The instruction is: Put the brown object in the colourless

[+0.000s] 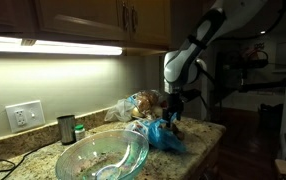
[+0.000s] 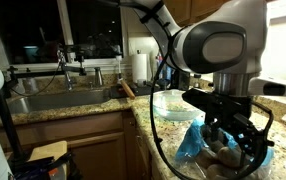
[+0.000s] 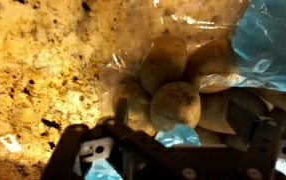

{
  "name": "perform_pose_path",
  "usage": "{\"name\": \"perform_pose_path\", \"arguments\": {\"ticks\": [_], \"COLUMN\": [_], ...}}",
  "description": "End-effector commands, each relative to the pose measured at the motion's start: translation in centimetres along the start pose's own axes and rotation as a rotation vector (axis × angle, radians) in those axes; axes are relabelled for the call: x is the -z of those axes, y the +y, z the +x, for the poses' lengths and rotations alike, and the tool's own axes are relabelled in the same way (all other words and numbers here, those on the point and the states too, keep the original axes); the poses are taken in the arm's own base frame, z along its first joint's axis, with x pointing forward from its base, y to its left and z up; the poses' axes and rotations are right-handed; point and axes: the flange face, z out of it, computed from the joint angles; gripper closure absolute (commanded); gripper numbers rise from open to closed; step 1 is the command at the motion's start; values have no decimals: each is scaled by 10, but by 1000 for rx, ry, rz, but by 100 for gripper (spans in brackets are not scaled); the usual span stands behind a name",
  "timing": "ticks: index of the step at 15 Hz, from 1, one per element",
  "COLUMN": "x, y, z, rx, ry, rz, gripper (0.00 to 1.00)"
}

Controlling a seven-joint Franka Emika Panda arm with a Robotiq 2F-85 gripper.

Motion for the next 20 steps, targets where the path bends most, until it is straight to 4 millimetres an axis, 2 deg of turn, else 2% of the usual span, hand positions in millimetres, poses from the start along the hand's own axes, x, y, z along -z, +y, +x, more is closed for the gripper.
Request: {"name": "perform_pose_path", "arguments": {"ticks": [1, 2, 3, 5, 10, 11, 12, 13, 17, 19, 20], "x": [-3, -4, -3, -3, -6, -7, -8, -9, -15, -19, -20], "y": [5, 6, 7, 8, 9, 9, 10, 10, 15, 18, 18], "z": [10, 12, 14, 16, 11, 10, 8, 7, 5, 5, 5], "rx": [13, 14, 12, 6, -8, -9, -4, -3, 1, 0, -1], "ry": [16, 18, 19, 21, 7, 7, 8, 3, -9, -14, -14], "rz": [-5, -9, -9, -6, 16, 19, 16, 14, 4, 2, 5], "gripper": [0, 0, 25, 33, 67, 24, 27, 26, 3, 0, 32]}}
